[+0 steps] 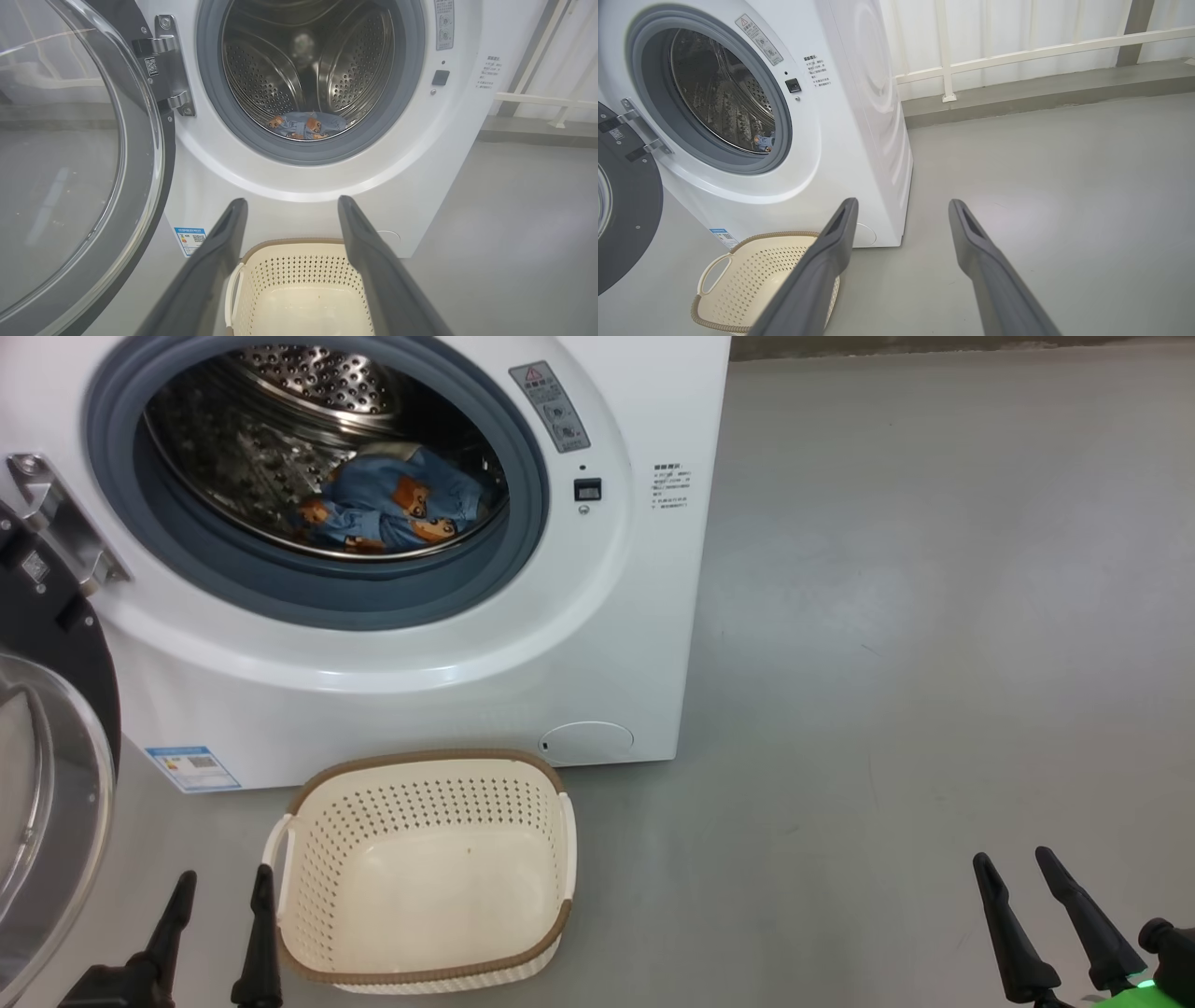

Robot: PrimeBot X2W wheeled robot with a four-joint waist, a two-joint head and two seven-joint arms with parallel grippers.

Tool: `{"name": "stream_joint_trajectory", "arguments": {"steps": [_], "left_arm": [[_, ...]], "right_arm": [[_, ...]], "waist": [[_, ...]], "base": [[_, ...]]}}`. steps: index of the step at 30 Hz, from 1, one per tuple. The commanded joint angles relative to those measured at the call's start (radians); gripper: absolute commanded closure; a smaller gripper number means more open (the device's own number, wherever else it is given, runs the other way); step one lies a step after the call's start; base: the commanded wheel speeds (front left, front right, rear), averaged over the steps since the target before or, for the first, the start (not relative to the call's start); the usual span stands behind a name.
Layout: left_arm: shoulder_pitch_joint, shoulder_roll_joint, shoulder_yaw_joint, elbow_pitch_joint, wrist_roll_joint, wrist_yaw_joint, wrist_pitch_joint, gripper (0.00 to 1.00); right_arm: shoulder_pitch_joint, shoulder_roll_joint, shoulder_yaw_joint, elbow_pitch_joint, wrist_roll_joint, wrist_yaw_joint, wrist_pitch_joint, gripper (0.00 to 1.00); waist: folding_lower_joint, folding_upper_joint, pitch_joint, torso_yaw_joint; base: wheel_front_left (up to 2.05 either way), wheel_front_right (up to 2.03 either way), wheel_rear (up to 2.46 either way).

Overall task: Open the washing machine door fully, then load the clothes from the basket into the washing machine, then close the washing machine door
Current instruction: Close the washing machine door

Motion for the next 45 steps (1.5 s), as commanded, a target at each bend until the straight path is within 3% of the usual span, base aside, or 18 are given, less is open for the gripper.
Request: {"name": "stream_joint_trajectory", "arguments": {"steps": [1, 13, 20, 45], "left_arm": [[-0.012, 0.021, 0.027, -0.034, -0.011, -0.002, -0.006, 0.00], [-0.004, 0.028, 0.019, -0.032, -0.015, -0.002, -0.006, 0.00], [-0.007, 0.016, 0.047, -0.022, -0.020, -0.002, -0.006, 0.00], [0.024, -0.002, 0.049, -0.069, -0.065, 0.024, -0.006, 0.00]], "right_arm": [[0.000, -0.023, 0.015, -0.024, 0.002, 0.002, -0.012, 0.00], [0.008, -0.023, 0.020, -0.023, 0.004, 0.002, -0.012, 0.00], [0.007, -0.024, 0.035, -0.022, 0.005, 0.002, -0.012, 0.00], [-0.097, -0.047, 0.186, 0.019, 0.026, 0.002, -0.012, 0.00]], "waist": [[0.0000, 0.0000, -0.003, 0.000], [0.0000, 0.0000, -0.018, 0.007], [0.0000, 0.0000, -0.030, 0.050], [0.0000, 0.0000, -0.041, 0.435]], "base": [[-0.67, 0.67, 0.00], [-0.11, 0.11, 0.00], [0.00, 0.00, 0.00], [0.00, 0.00, 0.00]]}}
